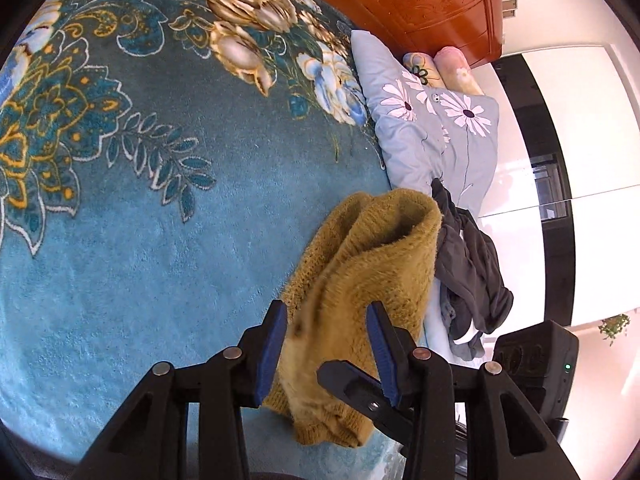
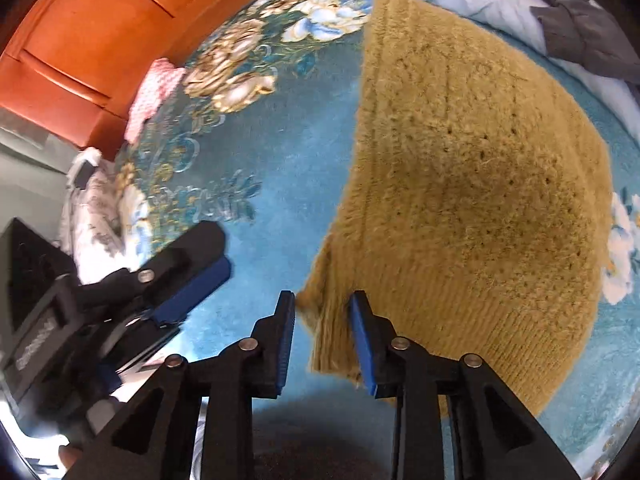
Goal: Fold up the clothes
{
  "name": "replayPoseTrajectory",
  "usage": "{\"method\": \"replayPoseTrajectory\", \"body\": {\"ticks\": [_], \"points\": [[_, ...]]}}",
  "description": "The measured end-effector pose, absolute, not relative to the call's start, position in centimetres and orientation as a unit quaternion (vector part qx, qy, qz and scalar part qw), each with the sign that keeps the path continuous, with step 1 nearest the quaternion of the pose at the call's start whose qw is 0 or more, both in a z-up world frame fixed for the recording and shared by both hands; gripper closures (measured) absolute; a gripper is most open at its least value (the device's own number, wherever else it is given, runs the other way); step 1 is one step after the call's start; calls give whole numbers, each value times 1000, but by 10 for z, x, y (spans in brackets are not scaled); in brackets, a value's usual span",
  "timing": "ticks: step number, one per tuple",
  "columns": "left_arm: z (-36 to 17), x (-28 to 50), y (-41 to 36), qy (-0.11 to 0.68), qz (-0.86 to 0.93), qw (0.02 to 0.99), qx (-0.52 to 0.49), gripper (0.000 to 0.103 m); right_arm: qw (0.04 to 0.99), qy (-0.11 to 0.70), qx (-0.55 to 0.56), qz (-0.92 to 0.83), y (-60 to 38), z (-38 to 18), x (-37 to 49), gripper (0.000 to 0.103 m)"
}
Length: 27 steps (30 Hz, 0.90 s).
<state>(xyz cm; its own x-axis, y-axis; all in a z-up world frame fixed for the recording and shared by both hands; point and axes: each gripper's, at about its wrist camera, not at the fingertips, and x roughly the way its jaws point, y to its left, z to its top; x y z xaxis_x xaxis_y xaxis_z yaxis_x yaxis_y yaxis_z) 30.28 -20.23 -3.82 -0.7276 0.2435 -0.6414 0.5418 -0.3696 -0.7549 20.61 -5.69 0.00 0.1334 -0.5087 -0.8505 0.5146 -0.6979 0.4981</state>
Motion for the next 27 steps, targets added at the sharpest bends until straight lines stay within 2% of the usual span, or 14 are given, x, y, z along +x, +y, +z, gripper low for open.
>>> {"method": "replayPoseTrajectory", "body": {"ticks": [3,5,7,9,12,17,23,27], "points": [[-42,300,-199,544,-746,99,371,54,391,-21,615,-685,-26,18,201,64],[-50,295,-196,547,-739,97,382,50,356,-63,596,-717,13,24,191,58],[-61,290,-192,560,-723,84,395,48,310,-116,585,-740,55,23,180,38],[-71,286,-190,574,-705,77,409,48,242,-174,603,-740,98,4,172,28],[-81,284,-189,588,-685,73,424,48,170,-257,649,-696,148,-37,170,28],[-84,287,-190,605,-679,65,410,47,173,-359,658,-639,160,-69,169,28],[-85,293,-195,618,-675,68,397,46,175,-302,668,-657,125,-82,172,27],[-81,293,-196,616,-682,65,389,46,169,-311,656,-667,119,-77,178,27]]}}
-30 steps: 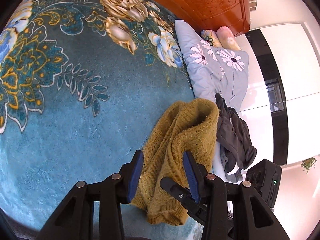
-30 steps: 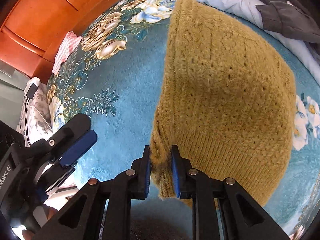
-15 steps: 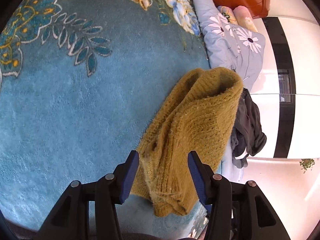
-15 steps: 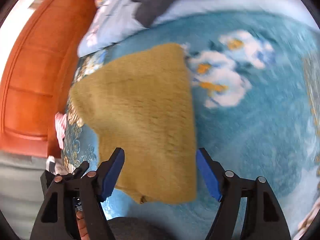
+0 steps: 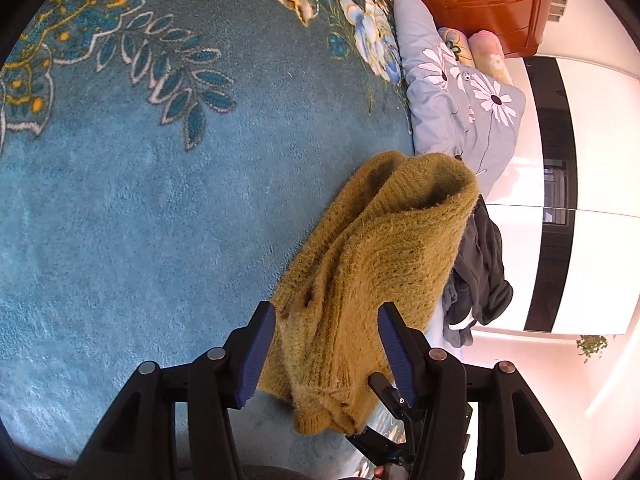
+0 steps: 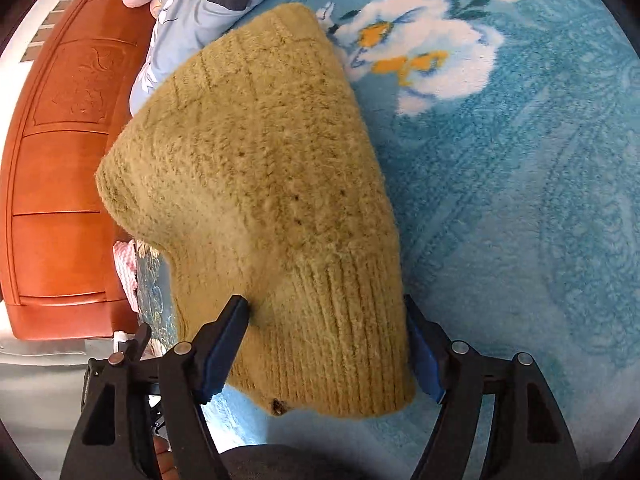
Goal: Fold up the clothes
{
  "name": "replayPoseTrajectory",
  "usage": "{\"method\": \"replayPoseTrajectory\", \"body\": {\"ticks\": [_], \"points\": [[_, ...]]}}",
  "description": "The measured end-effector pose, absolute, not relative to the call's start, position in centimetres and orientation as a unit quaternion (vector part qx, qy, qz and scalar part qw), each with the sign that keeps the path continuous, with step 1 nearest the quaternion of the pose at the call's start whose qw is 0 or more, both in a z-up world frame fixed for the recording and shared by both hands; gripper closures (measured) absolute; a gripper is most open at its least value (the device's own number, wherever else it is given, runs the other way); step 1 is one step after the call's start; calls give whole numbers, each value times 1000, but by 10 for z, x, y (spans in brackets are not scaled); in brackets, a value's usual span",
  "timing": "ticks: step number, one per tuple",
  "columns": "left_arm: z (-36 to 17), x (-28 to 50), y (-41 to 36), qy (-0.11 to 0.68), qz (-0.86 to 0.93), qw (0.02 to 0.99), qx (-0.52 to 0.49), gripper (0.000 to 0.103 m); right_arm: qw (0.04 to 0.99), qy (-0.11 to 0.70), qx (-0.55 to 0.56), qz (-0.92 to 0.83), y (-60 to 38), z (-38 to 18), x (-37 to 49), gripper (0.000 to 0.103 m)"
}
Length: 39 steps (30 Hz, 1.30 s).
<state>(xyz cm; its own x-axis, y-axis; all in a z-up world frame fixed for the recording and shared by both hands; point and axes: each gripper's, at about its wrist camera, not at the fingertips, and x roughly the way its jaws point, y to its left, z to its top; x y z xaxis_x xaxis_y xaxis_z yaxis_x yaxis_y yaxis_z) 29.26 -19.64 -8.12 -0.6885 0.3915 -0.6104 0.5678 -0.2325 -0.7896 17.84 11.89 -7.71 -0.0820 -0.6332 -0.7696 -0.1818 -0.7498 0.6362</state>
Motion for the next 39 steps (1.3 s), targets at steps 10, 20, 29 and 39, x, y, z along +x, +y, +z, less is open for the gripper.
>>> {"method": "replayPoseTrajectory", "body": {"ticks": [10,20,29,39], "points": [[-60,288,-202,590,-712,45,379,46,188,-305,657,-663,115,-61,172,75],[-40,236,-209,499,-762,22,413,43,215,-41,655,-723,158,46,32,76],[-39,123,-176,418,-787,-54,450,42,181,-66,631,-751,233,11,1,58],[-76,69,-133,268,-801,-49,533,40,151,-307,564,-752,311,-26,91,42]]}}
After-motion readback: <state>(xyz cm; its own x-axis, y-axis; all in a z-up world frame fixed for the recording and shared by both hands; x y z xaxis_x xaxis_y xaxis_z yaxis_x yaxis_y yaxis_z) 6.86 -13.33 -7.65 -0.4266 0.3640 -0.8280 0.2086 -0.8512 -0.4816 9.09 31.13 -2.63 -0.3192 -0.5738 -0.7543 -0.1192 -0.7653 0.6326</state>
